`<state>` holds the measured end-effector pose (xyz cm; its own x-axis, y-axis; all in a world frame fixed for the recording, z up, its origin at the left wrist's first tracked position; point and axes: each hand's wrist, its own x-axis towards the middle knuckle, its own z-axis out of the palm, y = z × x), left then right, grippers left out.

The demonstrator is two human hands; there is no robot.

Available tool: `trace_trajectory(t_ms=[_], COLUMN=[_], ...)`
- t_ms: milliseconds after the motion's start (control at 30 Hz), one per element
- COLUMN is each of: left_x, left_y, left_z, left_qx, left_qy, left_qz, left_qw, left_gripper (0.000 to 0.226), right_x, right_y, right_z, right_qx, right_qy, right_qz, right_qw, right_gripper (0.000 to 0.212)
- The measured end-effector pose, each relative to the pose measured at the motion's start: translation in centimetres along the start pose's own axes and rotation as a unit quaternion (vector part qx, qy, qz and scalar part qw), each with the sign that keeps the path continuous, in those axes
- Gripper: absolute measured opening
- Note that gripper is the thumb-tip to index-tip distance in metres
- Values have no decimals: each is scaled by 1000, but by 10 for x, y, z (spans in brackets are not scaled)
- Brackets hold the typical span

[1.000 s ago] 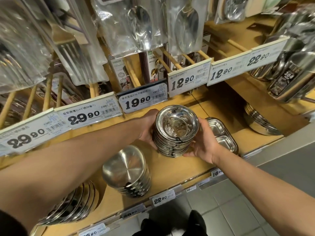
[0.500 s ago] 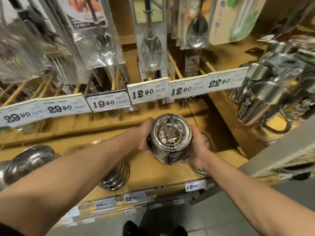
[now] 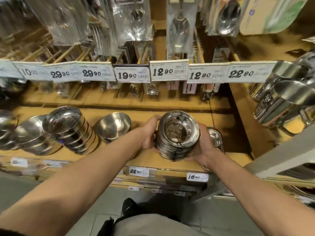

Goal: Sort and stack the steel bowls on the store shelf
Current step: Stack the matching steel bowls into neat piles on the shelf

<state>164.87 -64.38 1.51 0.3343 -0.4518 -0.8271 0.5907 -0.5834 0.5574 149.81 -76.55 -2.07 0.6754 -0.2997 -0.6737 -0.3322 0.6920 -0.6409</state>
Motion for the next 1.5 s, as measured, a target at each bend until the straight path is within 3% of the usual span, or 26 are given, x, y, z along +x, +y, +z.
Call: trace_trajectory(t_ms=[200, 533, 800, 1100, 1300, 1500], left_x=[-2, -6, -10, -10, -13, -19], left_y=[-16, -16, -11, -9, -11, -10], left_z=[-1, 4, 9, 8, 0, 5], left_qx=[-69, -93, -75, -59, -47, -17], left_qy=[-33, -11, 3, 17, 48, 127], left_qz=[30, 26, 25, 27, 38, 147], left_qw=[997, 995, 997, 998, 997, 981], left_gripper=[70, 67, 68, 68, 66, 40], right_x=[-7, -9, -16, -16, -21, -22], right_y=[-8, -10, 3, 7, 6, -3], right_z=[4, 13, 7, 9, 8, 6], right_qx=[-94, -95, -97, -83, -94, -140], right_qy=[-19, 52, 30, 55, 22, 91], right_qz=[-57, -52, -105, -97, -91, -81], right_qw=[994, 993, 989, 990, 991, 983], right_gripper=[71, 64, 69, 66, 58, 52])
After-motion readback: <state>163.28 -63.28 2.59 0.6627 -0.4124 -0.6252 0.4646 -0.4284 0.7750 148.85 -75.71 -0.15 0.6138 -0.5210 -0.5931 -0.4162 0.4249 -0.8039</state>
